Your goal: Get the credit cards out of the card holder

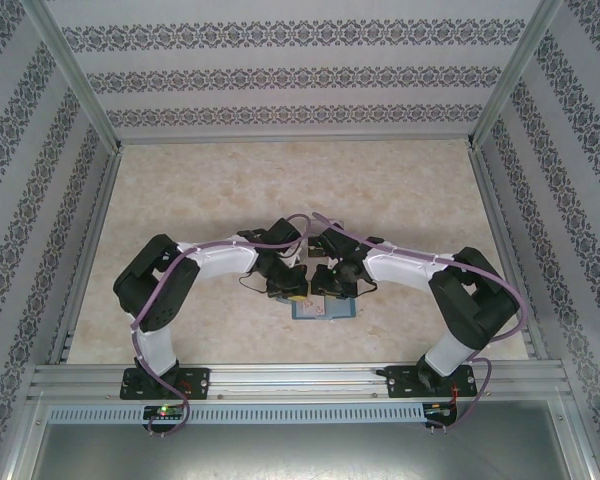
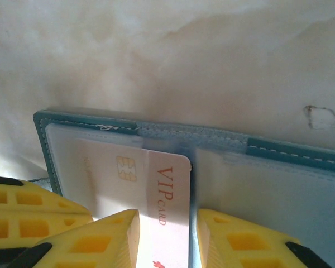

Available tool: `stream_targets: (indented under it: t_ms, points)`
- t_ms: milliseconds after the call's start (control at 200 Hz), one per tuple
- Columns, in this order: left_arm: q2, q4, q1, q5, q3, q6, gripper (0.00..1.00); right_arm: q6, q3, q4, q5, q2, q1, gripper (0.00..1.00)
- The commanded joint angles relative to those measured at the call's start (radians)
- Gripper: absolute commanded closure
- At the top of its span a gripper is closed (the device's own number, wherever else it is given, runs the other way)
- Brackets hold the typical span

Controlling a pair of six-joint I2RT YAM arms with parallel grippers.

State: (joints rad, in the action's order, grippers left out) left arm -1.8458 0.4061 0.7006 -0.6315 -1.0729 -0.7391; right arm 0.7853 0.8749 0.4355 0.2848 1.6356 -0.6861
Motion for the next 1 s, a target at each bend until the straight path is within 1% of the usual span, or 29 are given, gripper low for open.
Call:
stream_targets:
  t_ms: [0, 610, 799, 999]
  points:
    - [-0.027, 0.072, 0.014, 0.016, -0.022, 0.037, 1.0, -0.012, -0.019, 0.013, -0.008, 0.03, 0.009, 0.65]
    - [-0.058, 0.083, 0.015, 0.025, -0.01, 0.047, 1.0, 0.038, -0.122, -0.226, 0.188, -0.002, 0.051, 0.69]
    - [-0.059, 0.082, 0.014, 0.026, -0.007, 0.046, 1.0, 0.064, -0.151, -0.288, 0.229, -0.035, 0.066, 0.73]
    - [-0.059, 0.083, 0.014, 0.024, -0.008, 0.046, 1.0, 0.07, -0.165, -0.313, 0.251, -0.072, 0.076, 0.76]
